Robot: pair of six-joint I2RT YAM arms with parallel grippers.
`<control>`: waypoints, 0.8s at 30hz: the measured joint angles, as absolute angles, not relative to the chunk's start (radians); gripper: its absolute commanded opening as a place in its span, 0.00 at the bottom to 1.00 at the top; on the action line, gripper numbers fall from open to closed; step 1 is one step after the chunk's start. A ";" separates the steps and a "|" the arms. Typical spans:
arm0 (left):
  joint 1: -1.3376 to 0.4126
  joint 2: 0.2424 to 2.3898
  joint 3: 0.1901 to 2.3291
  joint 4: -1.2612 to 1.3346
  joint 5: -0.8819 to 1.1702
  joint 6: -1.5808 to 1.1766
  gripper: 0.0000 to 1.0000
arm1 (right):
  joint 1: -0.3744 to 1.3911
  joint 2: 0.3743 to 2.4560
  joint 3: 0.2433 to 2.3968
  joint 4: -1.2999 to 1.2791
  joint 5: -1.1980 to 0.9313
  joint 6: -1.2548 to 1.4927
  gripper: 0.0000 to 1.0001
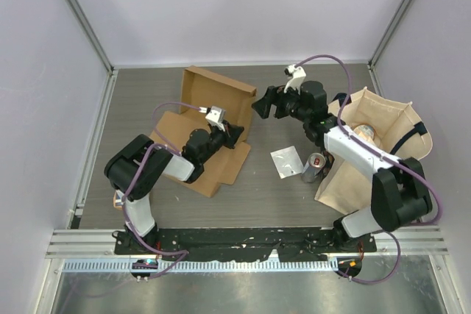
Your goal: Fold the paper box
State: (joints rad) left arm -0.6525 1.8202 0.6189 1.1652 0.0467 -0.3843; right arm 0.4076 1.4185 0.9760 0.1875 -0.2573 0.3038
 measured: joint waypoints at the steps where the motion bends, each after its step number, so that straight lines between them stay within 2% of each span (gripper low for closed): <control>1: -0.636 1.829 0.614 1.182 0.076 -0.396 0.00 | 0.403 1.445 0.976 0.208 -0.302 0.291 0.87; 6: -0.577 1.845 0.592 1.241 0.166 -0.426 0.00 | 0.395 1.580 0.976 0.312 -0.449 0.218 0.88; 24: -0.474 1.880 0.603 1.271 0.316 -0.500 0.00 | 0.395 1.851 1.025 0.628 -0.551 0.139 0.91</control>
State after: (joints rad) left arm -0.4740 1.8805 0.6025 1.2713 0.3164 -0.4999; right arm 0.3950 1.8515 1.0248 0.6281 -0.5514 0.1387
